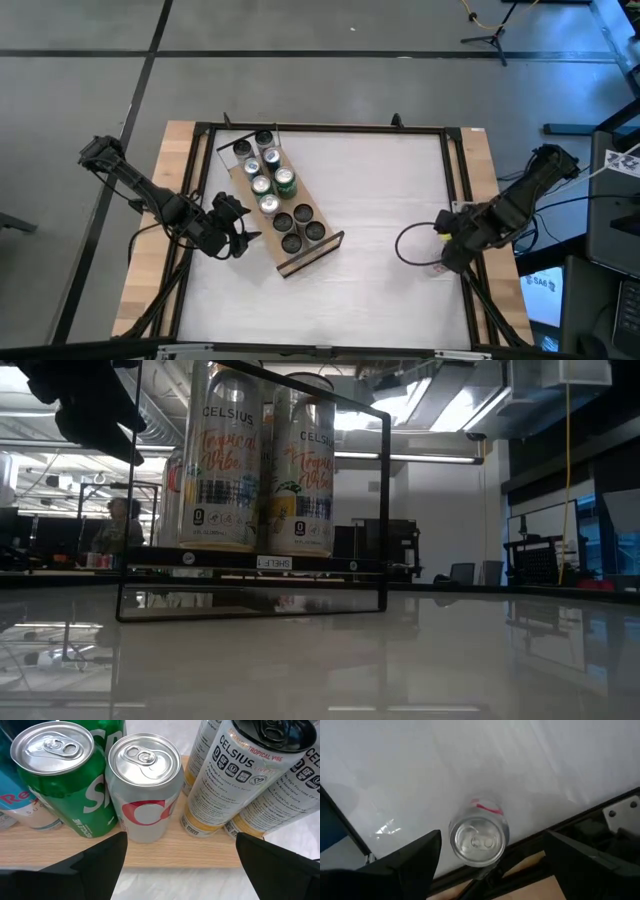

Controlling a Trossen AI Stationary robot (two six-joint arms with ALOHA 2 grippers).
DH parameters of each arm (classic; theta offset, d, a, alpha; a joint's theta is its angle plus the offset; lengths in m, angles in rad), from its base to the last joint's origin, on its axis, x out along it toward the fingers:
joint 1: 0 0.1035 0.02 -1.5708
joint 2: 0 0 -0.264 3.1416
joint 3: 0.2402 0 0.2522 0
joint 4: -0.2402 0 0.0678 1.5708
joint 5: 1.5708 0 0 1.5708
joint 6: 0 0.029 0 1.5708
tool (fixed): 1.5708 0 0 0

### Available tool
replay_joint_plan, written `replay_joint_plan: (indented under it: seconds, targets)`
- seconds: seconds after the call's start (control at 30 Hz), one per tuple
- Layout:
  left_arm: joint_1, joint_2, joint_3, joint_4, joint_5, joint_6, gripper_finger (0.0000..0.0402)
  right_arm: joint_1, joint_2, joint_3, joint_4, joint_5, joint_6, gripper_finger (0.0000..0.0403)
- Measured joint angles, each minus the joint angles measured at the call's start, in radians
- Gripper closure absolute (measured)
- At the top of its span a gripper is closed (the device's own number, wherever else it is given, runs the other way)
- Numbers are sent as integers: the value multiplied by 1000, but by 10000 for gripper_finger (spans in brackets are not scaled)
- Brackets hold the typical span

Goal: Place canned beverage on shelf
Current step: Put the red silver soda can on the shelf aligned with the other red silver soda can

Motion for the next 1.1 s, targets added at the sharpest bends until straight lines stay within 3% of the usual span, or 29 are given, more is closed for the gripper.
replay_joint_plan:
  seconds: [0.6,1.1]
  targets:
    - [0,0,0,0,0,-7,40,230,6,-56,73,4,210,61]
    - [0,0,0,0,0,-8,40,315,161,-56,35,37,219,61]
